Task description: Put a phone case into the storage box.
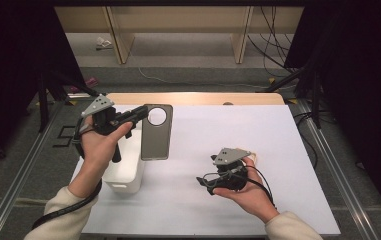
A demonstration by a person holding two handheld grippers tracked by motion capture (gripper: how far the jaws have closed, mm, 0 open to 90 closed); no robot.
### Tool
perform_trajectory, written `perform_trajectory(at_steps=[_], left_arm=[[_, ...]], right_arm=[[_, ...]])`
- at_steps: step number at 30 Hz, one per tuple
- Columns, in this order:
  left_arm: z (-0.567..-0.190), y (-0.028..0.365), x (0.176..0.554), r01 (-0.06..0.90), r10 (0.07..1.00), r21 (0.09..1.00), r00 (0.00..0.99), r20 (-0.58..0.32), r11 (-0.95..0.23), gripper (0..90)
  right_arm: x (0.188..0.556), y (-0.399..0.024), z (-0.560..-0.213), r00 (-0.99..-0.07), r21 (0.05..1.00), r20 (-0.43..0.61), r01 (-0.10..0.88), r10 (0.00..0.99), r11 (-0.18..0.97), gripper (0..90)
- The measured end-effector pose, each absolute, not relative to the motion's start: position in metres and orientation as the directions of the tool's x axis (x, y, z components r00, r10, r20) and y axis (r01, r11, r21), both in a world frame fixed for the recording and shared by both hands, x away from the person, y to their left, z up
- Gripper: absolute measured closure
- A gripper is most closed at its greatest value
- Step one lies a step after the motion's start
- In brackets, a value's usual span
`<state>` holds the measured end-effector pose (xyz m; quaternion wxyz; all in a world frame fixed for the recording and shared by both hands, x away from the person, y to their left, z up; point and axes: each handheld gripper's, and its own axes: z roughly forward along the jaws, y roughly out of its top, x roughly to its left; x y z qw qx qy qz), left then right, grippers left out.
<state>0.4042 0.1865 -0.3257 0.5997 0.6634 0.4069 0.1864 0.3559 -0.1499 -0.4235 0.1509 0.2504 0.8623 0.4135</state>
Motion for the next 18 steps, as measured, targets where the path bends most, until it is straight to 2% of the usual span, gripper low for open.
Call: perform_trajectory(at_steps=[18], left_arm=[[-0.321,0.199,0.406,0.312,0.771,0.947,0.584,-0.253,0.074,81.7]], right_arm=[[0.356,-0.149,-0.424,-0.830,0.787,-0.046,0.312,0.555,0.532,16.7]])
